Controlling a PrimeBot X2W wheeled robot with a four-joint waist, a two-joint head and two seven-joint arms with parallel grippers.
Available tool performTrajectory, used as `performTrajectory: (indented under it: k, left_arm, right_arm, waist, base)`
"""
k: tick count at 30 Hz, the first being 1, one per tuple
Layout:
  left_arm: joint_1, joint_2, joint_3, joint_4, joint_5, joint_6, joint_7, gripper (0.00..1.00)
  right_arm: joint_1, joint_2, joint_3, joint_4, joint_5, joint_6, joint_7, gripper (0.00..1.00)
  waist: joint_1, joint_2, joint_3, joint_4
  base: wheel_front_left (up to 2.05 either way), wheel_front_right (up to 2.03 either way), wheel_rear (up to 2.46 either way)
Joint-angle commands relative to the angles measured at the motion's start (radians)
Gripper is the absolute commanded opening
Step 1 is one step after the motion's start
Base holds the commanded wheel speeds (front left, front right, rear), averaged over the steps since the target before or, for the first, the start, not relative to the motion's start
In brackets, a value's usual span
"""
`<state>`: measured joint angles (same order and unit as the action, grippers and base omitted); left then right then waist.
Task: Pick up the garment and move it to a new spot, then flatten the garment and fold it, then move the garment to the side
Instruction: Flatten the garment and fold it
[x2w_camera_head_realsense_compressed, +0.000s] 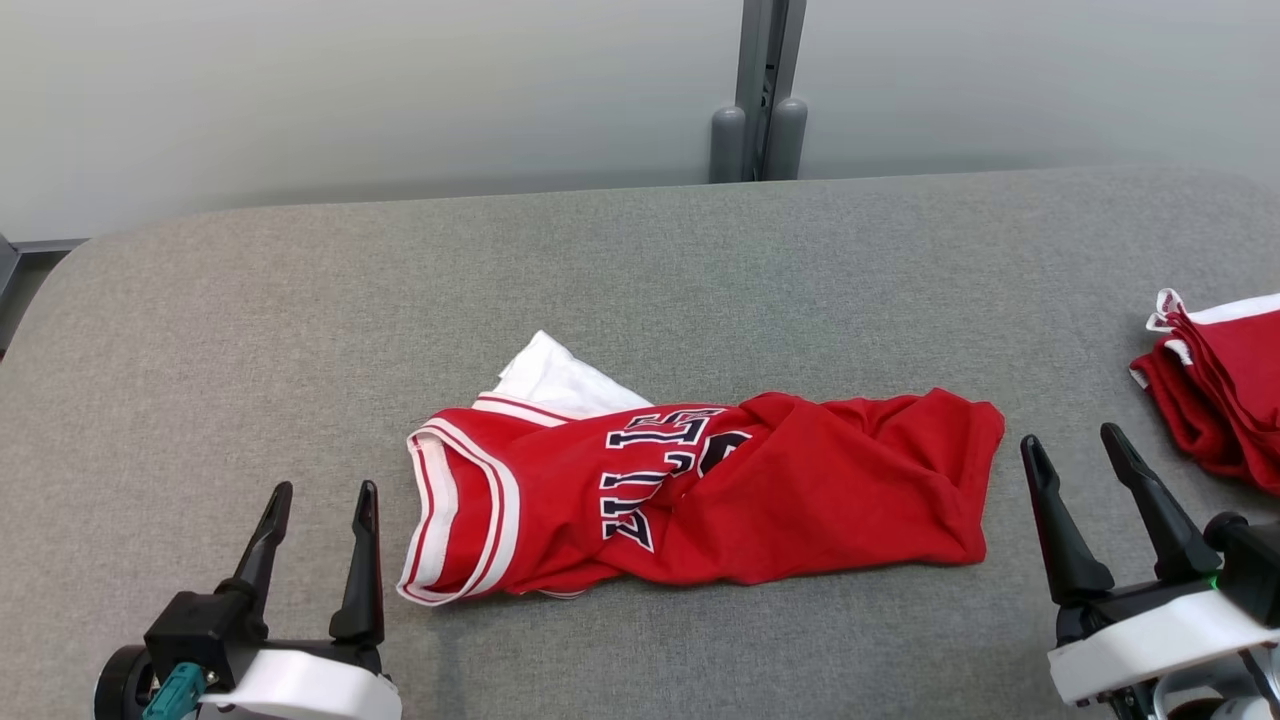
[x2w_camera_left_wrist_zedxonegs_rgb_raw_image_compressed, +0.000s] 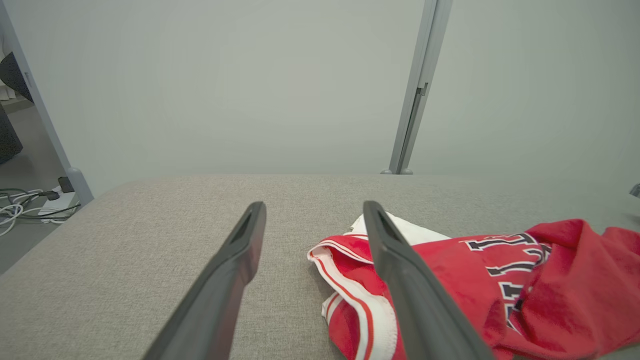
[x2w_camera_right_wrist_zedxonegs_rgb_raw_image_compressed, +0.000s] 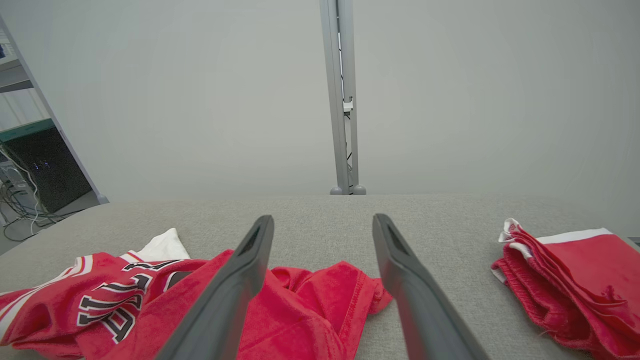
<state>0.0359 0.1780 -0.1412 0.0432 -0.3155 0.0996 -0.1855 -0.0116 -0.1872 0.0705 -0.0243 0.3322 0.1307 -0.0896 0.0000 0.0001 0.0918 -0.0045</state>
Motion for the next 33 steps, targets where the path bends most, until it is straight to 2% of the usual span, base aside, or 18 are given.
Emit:
performTrajectory:
  k: [1, 8, 18, 25, 33]
  left_arm:
    - [0.010, 0.005, -0.002, -0.010, 0.003, 0.006, 0.007, 1.00]
    - [0.036, 0.011, -0.016, -0.035, 0.006, 0.015, 0.030, 1.00]
    - [0.027, 0.018, -0.046, -0.050, 0.018, 0.011, 0.058, 1.00]
    - [0.013, 0.040, -0.125, -0.049, 0.039, -0.039, 0.131, 1.00]
    - [-0.016, 0.052, -0.180, 0.003, 0.043, -0.091, 0.151, 1.00]
  right_arm:
    - [0.017, 0.006, -0.010, -0.020, -0.010, 0.000, 0.011, 1.00]
    - [0.054, 0.034, -0.025, -0.065, -0.021, 0.000, 0.046, 1.00]
    - [0.057, 0.035, -0.037, -0.079, -0.033, 0.000, 0.059, 1.00]
    - [0.034, 0.028, -0.036, -0.090, -0.031, 0.000, 0.067, 1.00]
    - [0.017, 0.024, -0.028, -0.083, -0.023, 0.000, 0.062, 1.00]
  waist:
    - [0.0000, -0.0001, -0.004, -0.001]
    - [0.0000, -0.0001, -0.002, -0.003]
    - [0.0000, -0.0001, 0.013, 0.001]
    - [0.0000, -0.0001, 0.065, 0.009]
    - [0.0000, -0.0001, 0.109, -0.002]
  base:
    - [0.00, 0.00, 0.00]
    - [0.00, 0.00, 0.00]
    - [0.00, 0.00, 0.00]
    - [0.00, 0.00, 0.00]
    - [0.00, 0.00, 0.00]
